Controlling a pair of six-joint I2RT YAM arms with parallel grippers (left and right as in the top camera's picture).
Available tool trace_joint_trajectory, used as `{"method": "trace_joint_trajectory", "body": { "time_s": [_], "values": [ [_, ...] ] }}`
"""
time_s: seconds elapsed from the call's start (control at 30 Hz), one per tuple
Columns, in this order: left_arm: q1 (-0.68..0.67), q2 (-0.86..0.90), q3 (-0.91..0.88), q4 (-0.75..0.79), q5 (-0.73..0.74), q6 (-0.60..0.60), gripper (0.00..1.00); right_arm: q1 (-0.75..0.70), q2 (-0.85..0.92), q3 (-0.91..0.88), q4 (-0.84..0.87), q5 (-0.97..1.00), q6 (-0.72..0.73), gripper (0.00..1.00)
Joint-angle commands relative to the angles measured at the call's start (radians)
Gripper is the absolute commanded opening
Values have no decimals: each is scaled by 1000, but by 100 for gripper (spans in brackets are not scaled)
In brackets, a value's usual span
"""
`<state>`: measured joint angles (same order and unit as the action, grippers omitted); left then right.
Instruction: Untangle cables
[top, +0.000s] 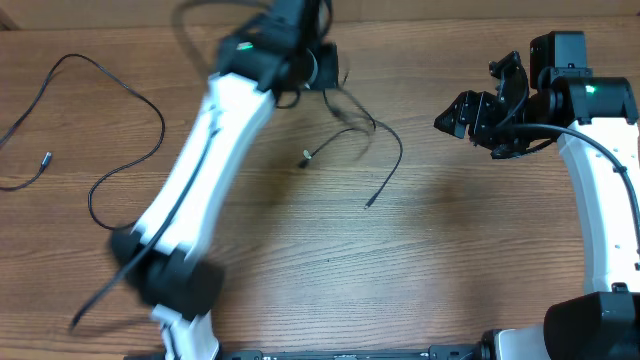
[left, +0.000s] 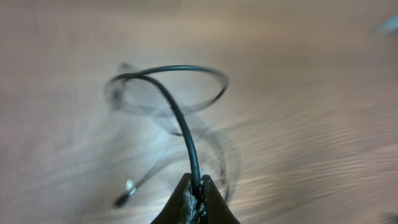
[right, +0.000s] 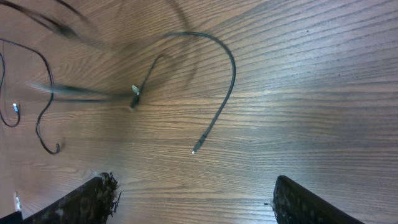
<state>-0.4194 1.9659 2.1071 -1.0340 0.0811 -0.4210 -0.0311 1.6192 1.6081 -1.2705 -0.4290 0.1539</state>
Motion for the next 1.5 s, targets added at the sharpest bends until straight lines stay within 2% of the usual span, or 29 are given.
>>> {"method": "trace_joint_trajectory", "body": {
  "time_s": [0.0,0.2,0.43,0.67,0.77,0.97,1.07,1.33,1.47],
  "values": [
    [-10,-186,19,41,62,-21,4,4,-25,9,12,9,-1,80],
    [-6,-320,19,130,124,-23,4,4,-25,9,26,-49,-6,79],
    [-6,-403,19,224,130,-54,4,4,-25,9,54,-290,-135,79],
    [-5,-405,18,204,180,-58,4,4,-27,11,105,-389,-165,79],
    [-5,-404,18,184,189,-58,4,4,-27,11,146,-496,-216,79],
    [-6,-402,18,177,328,-57,4,4,-27,11,295,-650,-172,79],
    [-5,-403,18,163,389,-55,4,4,-27,11,360,-645,-94,79],
    [3,-403,18,171,593,-59,4,97,10,9,370,-496,-83,79],
    [39,-403,18,170,690,-59,4,136,38,9,397,-488,-109,79]
  ]
}}
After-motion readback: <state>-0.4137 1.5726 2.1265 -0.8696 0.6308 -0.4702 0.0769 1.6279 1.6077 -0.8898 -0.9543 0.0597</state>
